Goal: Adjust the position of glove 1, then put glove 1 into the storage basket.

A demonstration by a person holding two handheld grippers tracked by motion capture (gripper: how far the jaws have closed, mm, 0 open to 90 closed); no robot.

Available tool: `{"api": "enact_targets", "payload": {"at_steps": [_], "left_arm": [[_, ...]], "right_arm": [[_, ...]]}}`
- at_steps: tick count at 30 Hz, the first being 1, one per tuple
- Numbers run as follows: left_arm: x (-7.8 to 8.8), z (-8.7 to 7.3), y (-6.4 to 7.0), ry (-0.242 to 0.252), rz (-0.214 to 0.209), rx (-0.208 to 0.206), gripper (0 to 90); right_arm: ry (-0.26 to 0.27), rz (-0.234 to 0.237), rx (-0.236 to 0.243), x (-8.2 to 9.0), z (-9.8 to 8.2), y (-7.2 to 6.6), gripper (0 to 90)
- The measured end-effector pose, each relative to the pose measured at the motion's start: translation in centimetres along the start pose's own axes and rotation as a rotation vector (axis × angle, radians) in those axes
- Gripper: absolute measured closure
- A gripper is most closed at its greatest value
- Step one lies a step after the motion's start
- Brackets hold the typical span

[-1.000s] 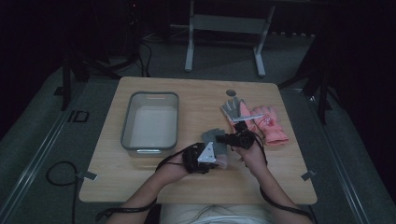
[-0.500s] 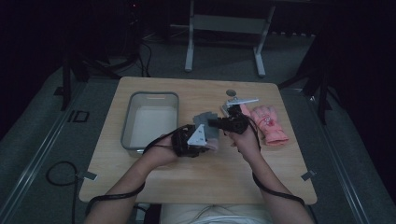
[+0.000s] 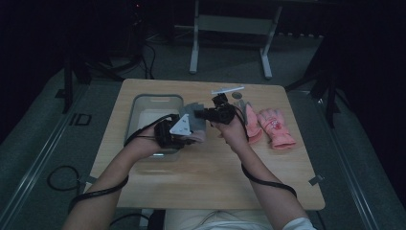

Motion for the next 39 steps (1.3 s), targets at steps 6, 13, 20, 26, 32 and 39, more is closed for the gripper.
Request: {"api": "enact_targets", "payload": {"at_steps": [6, 13, 20, 26, 32, 39], "left_arm": [[1.2, -2.2, -1.1, -0.016, 0.018, 0.03, 69.7], [2.8, -4.8, -3.1, -0.066, 0.003, 0.043, 69.5], [3.0, -8.1, -5.2, -0.154, -0.031, 0.032, 68.9], [0.7, -9.8, -6.3, -0.215, -0.064, 0.047, 68.9], [-1.8, -10.2, -7.7, -0.294, -0.095, 0.08, 68.8], [-3.9, -10.7, -8.1, -0.332, -0.125, 0.04, 68.8]], "right_arm": [[-0.015, 0.024, 0.018, -2.6, 1.5, -1.3, 74.6], [-0.033, 0.055, 0.022, -5.9, 3.0, -2.8, 74.6], [-0.068, 0.063, 0.018, -9.8, 3.4, -3.6, 74.6], [-0.121, 0.053, -0.021, -12.8, 2.4, -2.5, 74.6], [-0.182, 0.034, -0.057, -14.8, 1.9, -1.1, 74.3], [-0.217, 0.008, -0.071, -14.9, 1.7, -0.7, 69.8]]}}
Point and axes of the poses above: each handheld gripper's, and its own axes: x roughly backward along the jaws, z roughly out of its top, y roughly to its right, the point moved 2 cm from there along -x, roughly forward along the jaws, and after that the axes turned 5 degrees about x, right-handed, at the moved point
